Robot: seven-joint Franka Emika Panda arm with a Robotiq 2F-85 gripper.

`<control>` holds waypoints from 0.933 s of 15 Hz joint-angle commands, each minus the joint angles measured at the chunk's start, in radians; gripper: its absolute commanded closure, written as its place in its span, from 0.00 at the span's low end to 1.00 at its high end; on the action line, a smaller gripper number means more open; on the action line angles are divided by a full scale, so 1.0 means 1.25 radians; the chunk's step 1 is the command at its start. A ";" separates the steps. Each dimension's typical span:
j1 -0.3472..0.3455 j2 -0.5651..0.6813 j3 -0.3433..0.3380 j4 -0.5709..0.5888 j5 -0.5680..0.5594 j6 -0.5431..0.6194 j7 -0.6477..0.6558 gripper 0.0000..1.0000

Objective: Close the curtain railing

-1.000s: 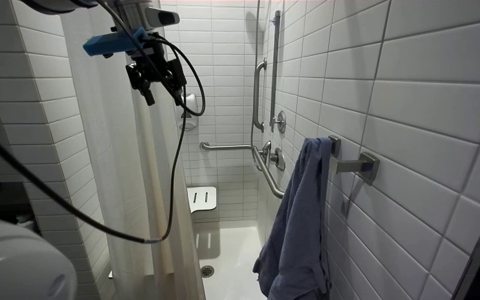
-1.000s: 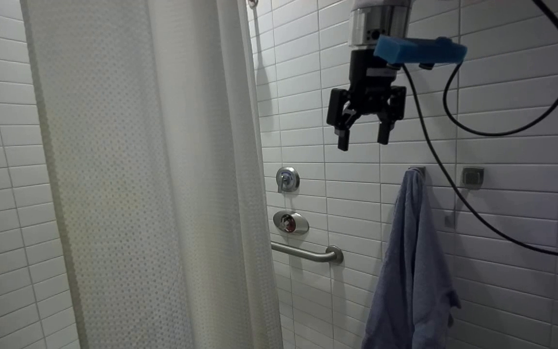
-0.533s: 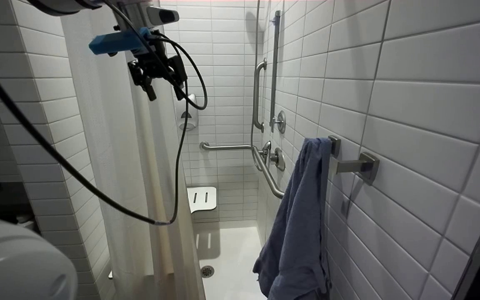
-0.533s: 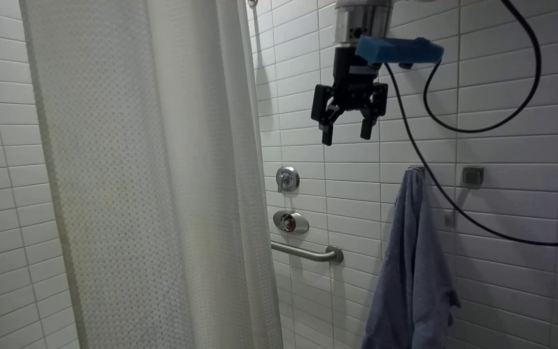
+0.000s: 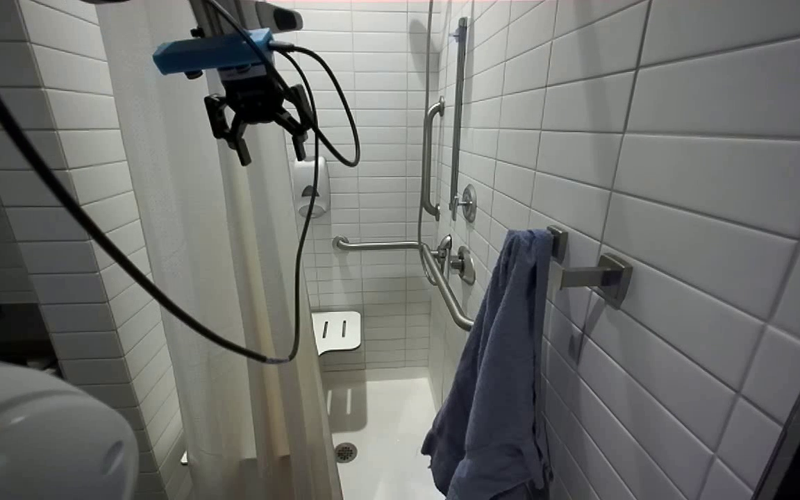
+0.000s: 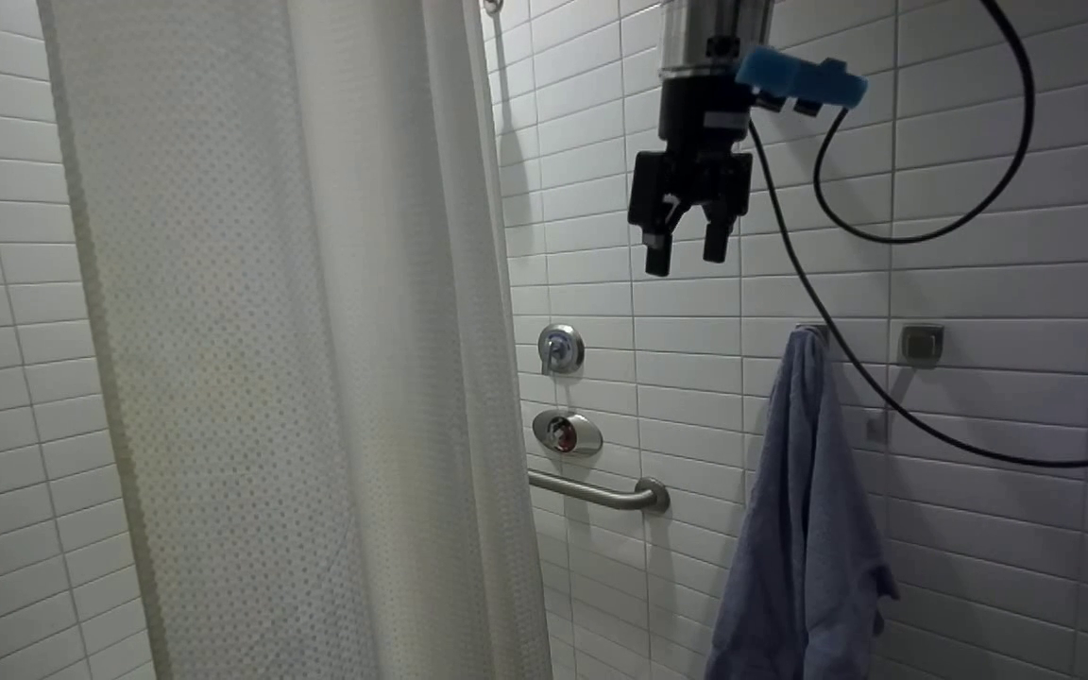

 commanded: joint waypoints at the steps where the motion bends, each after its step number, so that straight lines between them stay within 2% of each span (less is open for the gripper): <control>1: 0.034 0.037 -0.054 0.081 0.014 -0.075 -0.177 0.00; 3: 0.042 0.056 -0.072 0.118 0.005 -0.126 -0.263 0.00; 4: 0.028 0.017 -0.053 0.063 -0.001 -0.078 -0.190 0.00; 6: 0.030 0.032 -0.064 0.089 0.000 -0.104 -0.237 0.00; 11: 0.034 0.045 -0.065 0.097 0.000 -0.109 -0.247 0.00; 14: 0.051 0.080 -0.084 0.113 0.050 -0.091 -0.295 0.00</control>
